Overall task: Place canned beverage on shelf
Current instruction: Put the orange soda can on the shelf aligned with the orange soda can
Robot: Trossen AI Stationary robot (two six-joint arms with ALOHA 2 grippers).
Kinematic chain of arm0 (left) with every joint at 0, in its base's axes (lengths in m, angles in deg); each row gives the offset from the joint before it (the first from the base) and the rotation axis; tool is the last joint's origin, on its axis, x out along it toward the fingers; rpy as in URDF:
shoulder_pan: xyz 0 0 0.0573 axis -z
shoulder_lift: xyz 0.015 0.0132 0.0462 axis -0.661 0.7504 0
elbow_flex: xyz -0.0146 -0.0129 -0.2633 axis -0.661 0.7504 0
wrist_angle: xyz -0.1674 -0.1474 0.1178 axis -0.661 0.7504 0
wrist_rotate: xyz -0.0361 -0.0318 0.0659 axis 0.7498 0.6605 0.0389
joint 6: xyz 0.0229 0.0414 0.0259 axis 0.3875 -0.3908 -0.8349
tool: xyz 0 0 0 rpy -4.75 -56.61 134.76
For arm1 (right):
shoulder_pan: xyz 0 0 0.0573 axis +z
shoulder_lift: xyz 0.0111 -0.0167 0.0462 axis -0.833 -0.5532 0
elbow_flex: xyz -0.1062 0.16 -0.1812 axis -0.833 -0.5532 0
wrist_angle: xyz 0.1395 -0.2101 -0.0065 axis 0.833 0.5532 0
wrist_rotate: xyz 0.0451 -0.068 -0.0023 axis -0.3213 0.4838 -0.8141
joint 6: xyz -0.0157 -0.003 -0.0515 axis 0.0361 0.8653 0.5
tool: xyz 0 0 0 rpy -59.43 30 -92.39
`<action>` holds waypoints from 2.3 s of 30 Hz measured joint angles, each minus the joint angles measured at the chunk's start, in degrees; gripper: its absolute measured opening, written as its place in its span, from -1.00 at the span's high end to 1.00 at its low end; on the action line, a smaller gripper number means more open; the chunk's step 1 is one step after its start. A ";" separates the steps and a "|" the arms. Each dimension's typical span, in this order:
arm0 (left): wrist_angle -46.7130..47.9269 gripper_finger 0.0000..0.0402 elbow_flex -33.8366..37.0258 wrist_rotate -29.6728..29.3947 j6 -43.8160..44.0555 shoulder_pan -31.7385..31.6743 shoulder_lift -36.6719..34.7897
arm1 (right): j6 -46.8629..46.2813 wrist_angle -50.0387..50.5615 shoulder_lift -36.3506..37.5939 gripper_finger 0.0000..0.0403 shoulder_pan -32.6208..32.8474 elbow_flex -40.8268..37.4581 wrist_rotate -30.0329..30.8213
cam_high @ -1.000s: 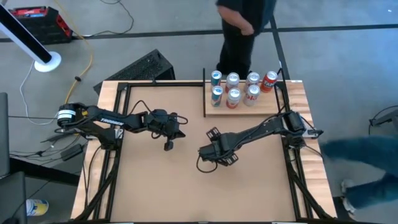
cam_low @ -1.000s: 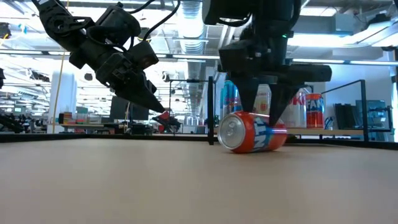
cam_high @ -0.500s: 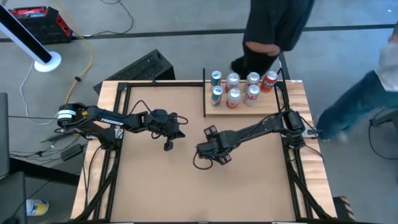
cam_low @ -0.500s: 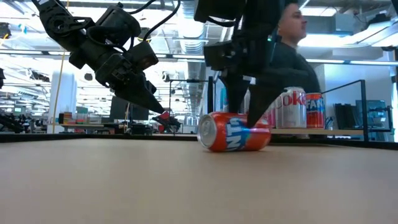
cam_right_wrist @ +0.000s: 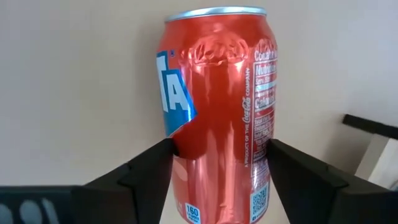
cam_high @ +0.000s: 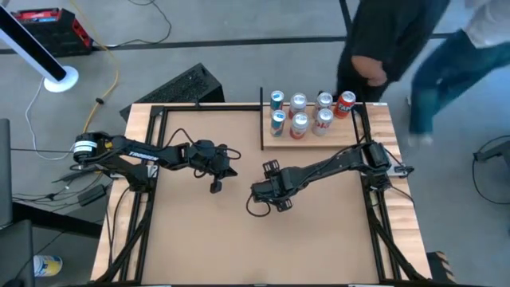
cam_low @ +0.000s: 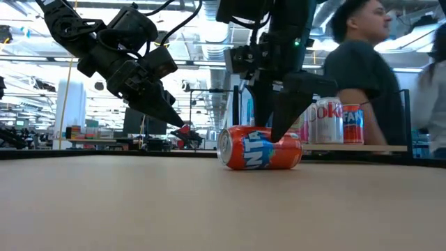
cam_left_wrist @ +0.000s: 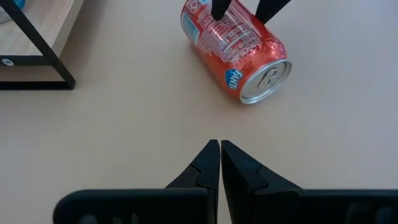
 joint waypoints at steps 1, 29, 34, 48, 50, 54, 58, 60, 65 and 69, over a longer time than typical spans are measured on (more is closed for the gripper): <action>0.00 1.00 0.00 0.00 0.00 0.00 0.00 | -0.73 0.08 0.00 -0.37 -0.02 0.01 -0.38; 1.42 1.00 -0.01 0.02 -0.06 0.00 0.02 | -3.16 -7.10 -0.36 -0.76 0.07 -0.21 -11.63; 1.38 1.00 -0.02 0.02 -0.13 0.00 0.02 | -3.87 -10.27 0.22 -0.68 0.20 -2.69 -13.84; 1.20 1.00 -0.02 2.11 -0.59 0.02 0.02 | -9.40 -13.88 6.12 -0.57 1.69 -6.06 -16.04; 1.18 1.00 -0.02 3.15 -0.59 0.02 0.02 | -9.75 -14.43 9.42 -0.57 2.45 -7.41 -16.00; 1.18 1.00 -0.02 3.21 -0.59 0.07 0.02 | -13.54 -16.44 16.07 -0.56 3.87 -13.30 -14.89; 0.63 1.00 -0.02 3.67 -0.57 0.07 0.02 | -18.61 -25.01 26.22 -0.56 6.06 -22.96 -9.47; 0.09 1.00 -0.02 3.69 -0.48 0.07 0.02 | -20.35 -33.82 31.33 -0.56 7.25 -30.12 -6.32; -1.20 1.00 -0.02 3.76 -0.21 0.09 0.02 | -21.08 -67.45 39.61 -0.58 8.84 -50.75 -2.83; -1.60 1.00 -0.02 3.83 -0.02 0.09 0.02 | -21.22 -95.95 39.10 -0.58 8.31 -63.90 -1.50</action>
